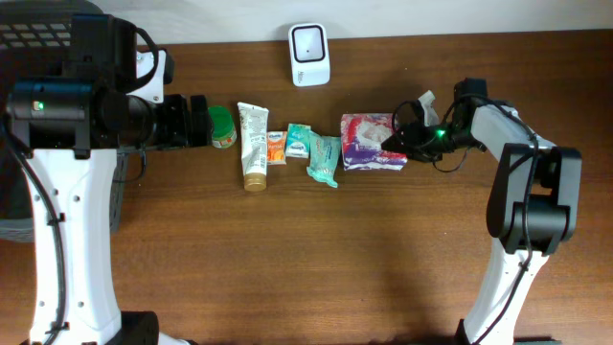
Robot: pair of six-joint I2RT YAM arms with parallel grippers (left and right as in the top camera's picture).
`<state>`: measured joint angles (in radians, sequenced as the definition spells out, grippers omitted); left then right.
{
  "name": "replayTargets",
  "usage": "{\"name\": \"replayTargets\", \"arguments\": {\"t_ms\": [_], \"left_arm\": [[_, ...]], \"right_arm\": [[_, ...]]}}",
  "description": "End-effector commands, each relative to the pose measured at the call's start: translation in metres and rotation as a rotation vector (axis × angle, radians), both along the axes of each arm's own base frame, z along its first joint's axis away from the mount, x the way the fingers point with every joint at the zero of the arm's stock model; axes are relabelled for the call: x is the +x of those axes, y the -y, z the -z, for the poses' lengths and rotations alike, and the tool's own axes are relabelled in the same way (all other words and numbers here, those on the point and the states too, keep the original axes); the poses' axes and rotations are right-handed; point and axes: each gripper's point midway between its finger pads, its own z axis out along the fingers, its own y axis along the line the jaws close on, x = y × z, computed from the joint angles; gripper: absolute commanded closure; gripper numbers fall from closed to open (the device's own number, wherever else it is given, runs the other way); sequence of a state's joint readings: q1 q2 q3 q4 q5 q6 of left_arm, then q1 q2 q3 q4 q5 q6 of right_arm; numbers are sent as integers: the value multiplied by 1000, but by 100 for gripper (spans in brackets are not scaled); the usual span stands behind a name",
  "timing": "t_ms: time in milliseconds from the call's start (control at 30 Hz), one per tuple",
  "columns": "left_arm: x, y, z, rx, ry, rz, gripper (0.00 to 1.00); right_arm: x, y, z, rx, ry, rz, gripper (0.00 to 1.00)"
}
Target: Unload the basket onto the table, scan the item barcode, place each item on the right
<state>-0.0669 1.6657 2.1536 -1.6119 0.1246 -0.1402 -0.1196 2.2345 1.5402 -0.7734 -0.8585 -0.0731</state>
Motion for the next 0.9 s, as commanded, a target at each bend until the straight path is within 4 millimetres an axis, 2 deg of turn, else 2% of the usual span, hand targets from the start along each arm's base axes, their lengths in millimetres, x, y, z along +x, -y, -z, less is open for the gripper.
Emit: {"name": "replayTargets", "arguments": {"t_ms": [0, 67, 100, 267, 333, 400, 433, 467, 567, 667, 733, 833, 867], "left_arm": [[-4, 0, -5, -14, 13, -8, 1], [-4, 0, -5, -14, 13, -8, 1], [-4, 0, -5, -14, 13, -8, 1], [-4, 0, -5, -14, 13, -8, 1], [-4, 0, -5, -14, 13, -8, 1], [-4, 0, -5, -14, 13, -8, 1], [-4, 0, -5, -14, 13, -8, 1], [-4, 0, -5, -14, 13, -8, 1], [-4, 0, -5, -14, 13, -8, 1], [-4, 0, -5, -14, 13, -8, 1], [-4, 0, -5, -14, 13, -8, 1], [-4, 0, -5, -14, 13, -8, 1], [-4, 0, -5, -14, 13, -8, 1]], "right_arm": [[0, -2, 2, 5, -18, 4, 96], [2, 4, -3, -34, -47, 29, 96], [4, 14, -10, -104, -59, 49, 96], [3, 72, -64, -497, -122, 199, 96], [-21, 140, -94, -942, -229, 443, 96], [-43, 172, -110, -1217, -284, 572, 96], [-54, 182, -117, -1347, -305, 629, 96], [-60, 183, -119, -1407, -308, 645, 96], [-62, 175, -107, -1471, -295, 600, 96], [-65, 166, -82, -1494, -310, 544, 96], [-60, 149, -74, -1486, -293, 506, 95], [-50, 108, -66, -1430, -220, 438, 78], [-46, 87, -62, -1386, -194, 415, 71]]}}
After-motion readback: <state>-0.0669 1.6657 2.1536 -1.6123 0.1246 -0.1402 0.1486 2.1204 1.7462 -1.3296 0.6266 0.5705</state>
